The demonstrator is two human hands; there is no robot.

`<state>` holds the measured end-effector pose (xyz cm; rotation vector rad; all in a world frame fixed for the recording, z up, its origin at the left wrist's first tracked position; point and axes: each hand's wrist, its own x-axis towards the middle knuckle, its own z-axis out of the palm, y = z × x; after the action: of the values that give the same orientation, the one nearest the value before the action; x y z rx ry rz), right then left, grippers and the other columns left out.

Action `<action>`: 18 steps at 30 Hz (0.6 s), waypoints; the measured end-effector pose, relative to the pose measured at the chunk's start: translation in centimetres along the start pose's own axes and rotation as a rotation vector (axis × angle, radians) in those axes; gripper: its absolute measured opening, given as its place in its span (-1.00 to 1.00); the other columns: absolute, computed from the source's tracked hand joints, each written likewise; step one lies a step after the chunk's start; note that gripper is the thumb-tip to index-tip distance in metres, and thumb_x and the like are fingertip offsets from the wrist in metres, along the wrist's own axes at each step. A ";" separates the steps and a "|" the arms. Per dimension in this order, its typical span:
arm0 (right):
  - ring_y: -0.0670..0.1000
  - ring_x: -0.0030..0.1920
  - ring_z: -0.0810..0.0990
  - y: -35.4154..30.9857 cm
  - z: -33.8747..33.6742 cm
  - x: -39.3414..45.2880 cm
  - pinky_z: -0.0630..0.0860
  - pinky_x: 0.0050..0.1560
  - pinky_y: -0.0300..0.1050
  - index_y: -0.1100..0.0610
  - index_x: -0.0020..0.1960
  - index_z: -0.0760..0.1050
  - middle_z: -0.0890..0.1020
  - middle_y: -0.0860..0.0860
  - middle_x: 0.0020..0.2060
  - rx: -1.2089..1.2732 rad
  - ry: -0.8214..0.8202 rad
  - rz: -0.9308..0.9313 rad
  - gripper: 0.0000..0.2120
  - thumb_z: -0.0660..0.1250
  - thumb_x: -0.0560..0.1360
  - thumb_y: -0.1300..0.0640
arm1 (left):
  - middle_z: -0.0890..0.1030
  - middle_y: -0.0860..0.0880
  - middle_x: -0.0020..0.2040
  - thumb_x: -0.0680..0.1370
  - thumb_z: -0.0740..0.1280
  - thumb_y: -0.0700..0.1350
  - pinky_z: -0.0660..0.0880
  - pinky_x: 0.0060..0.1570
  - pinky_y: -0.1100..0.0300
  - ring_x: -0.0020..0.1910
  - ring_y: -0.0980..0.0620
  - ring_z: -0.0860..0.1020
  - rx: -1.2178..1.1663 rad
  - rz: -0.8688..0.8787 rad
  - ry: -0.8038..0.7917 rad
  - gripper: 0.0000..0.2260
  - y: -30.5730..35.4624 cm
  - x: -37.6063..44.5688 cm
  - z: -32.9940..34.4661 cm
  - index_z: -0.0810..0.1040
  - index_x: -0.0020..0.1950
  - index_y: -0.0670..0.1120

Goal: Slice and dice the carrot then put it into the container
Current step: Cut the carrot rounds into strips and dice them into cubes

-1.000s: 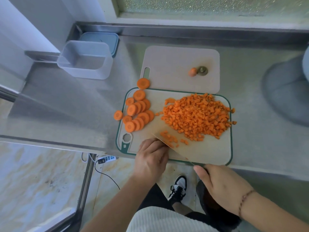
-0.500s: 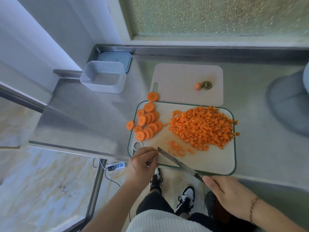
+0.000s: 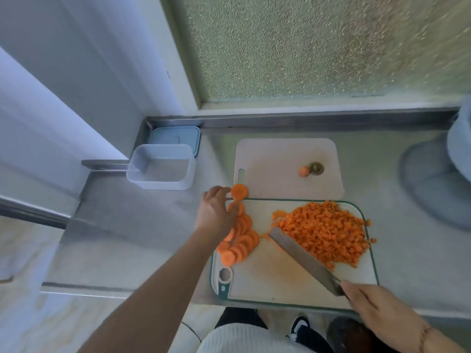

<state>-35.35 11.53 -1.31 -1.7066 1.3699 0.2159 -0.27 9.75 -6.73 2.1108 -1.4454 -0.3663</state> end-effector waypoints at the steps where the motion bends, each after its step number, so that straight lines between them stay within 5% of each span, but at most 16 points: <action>1: -0.06 -0.34 0.53 -0.2 0.1 -0.1 0.41 -0.26 -0.19 0.07 -0.25 0.55 0.60 0.08 -0.34 0.023 0.035 0.019 -0.14 -0.15 0.25 -0.64 | 0.59 -0.23 0.23 0.55 0.41 -0.14 0.43 0.22 0.00 0.23 -0.29 0.50 0.020 -0.028 -0.066 -0.65 0.1 1.5 0.1 0.58 0.30 -0.24; 5: -0.05 -0.29 0.57 -1.3 0.2 -0.5 0.40 -0.28 -0.27 0.00 -0.29 0.58 0.64 0.06 -0.28 0.027 0.101 0.071 -0.46 0.03 0.46 -0.37 | 0.56 -0.16 0.29 0.58 0.37 -0.08 0.34 0.26 0.02 0.30 -0.23 0.45 0.227 -0.020 -0.210 -0.57 0.5 5.0 1.5 0.48 0.44 -0.11; 7: -0.10 -0.29 0.55 -1.6 0.2 -0.7 0.42 -0.26 -0.25 -0.04 -0.27 0.56 0.63 -0.02 -0.26 0.011 0.116 0.085 -0.32 -0.08 0.35 -0.55 | 0.56 -0.13 0.28 0.56 0.37 -0.08 0.35 0.24 0.03 0.29 -0.21 0.45 0.243 -0.041 -0.221 -0.59 0.7 5.4 1.9 0.50 0.41 -0.06; 10: -0.13 -0.38 0.45 -1.6 0.0 -0.8 0.32 -0.34 -0.28 -0.17 -0.25 0.46 0.52 -0.06 -0.41 0.041 0.141 0.073 -0.15 -0.29 0.06 -0.74 | 0.56 -0.16 0.14 0.52 0.35 -0.13 0.43 0.15 0.03 0.11 -0.21 0.53 0.068 -0.065 -0.160 -0.67 0.9 5.6 1.9 0.62 0.28 -0.11; 12: -0.14 -0.37 0.45 -1.5 -0.1 -1.0 0.33 -0.33 -0.28 -0.13 -0.30 0.45 0.50 -0.07 -0.43 0.047 0.134 0.072 -0.13 -0.32 0.02 -0.75 | 0.54 -0.07 -0.05 0.52 0.39 -0.26 0.48 0.01 0.11 -0.16 0.02 0.54 -0.072 -0.048 -0.101 -0.79 1.5 5.3 1.5 0.69 0.13 -0.15; 16: -0.07 -0.20 0.57 -1.0 -0.6 -1.2 0.38 -0.23 -0.30 0.07 -0.13 0.60 0.65 0.06 -0.23 0.029 0.129 0.042 -0.12 -0.22 0.26 -0.56 | 0.56 0.10 -0.17 0.49 0.45 -0.32 0.40 -0.14 0.51 -0.19 0.29 0.54 -0.264 -0.072 0.042 -0.83 4.3 0.1 0.3 0.70 -0.02 -0.08; 18: -0.07 -0.16 0.60 -0.7 -0.4 -1.5 0.41 -0.19 -0.29 0.04 -0.06 0.62 0.67 0.08 -0.19 0.012 0.121 0.019 -0.28 -0.10 0.33 -0.44 | 0.59 0.14 -0.16 0.49 0.46 -0.33 0.40 -0.15 0.51 -0.17 0.28 0.56 -0.333 -0.063 0.015 -0.81 5.7 -4.8 0.6 0.69 -0.05 -0.04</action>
<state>-35.44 12.22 0.25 -1.7213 1.4727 0.1168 -6.76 12.42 -4.29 1.8866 -1.2157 -0.5717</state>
